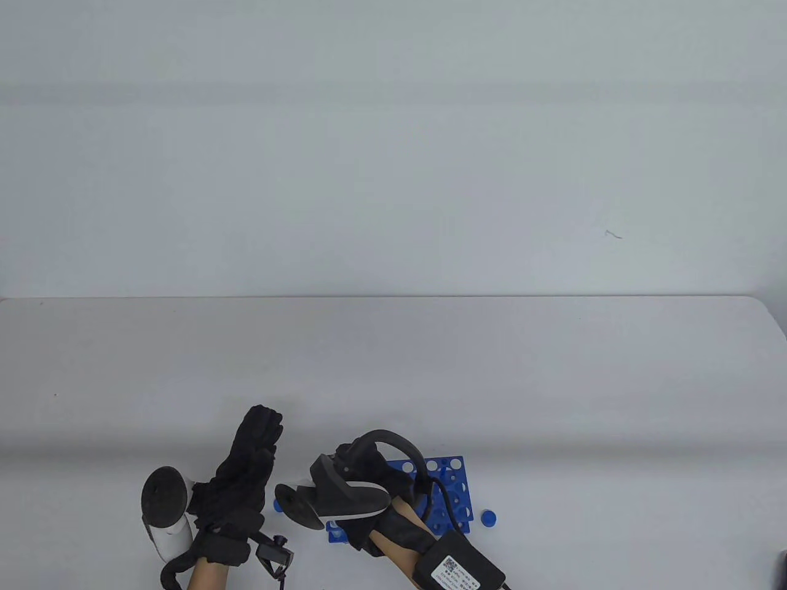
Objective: Press a plastic transfer pipette bulb to move liquid between test tubes
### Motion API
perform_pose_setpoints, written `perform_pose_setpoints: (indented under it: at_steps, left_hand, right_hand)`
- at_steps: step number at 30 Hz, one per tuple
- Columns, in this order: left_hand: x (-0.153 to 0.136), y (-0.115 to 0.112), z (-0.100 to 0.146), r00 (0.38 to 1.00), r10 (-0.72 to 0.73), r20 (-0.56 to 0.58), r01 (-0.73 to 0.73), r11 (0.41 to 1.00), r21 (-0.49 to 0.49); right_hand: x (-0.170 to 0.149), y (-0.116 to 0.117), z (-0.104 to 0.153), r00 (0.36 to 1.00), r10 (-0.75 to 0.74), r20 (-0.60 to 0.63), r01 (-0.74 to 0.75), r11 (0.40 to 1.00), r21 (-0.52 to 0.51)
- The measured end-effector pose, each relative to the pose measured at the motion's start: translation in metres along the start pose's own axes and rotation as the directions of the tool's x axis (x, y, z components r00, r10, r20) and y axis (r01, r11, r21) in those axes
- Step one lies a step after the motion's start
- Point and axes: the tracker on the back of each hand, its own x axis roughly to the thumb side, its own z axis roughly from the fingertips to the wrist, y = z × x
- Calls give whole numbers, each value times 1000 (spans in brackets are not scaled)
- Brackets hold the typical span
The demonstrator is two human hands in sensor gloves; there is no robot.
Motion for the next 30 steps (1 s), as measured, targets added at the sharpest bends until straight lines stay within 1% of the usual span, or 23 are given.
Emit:
perform_pose_setpoints:
  at_steps: [10, 30]
  left_hand:
    - [0, 0, 0, 1000, 0, 0, 0, 1000, 0]
    - [0, 0, 0, 1000, 0, 0, 0, 1000, 0]
  right_hand:
    - [-1, 2, 1, 1000, -20, -10, 20, 1000, 16]
    - [-2, 3, 1, 999, -29, -21, 29, 1000, 2]
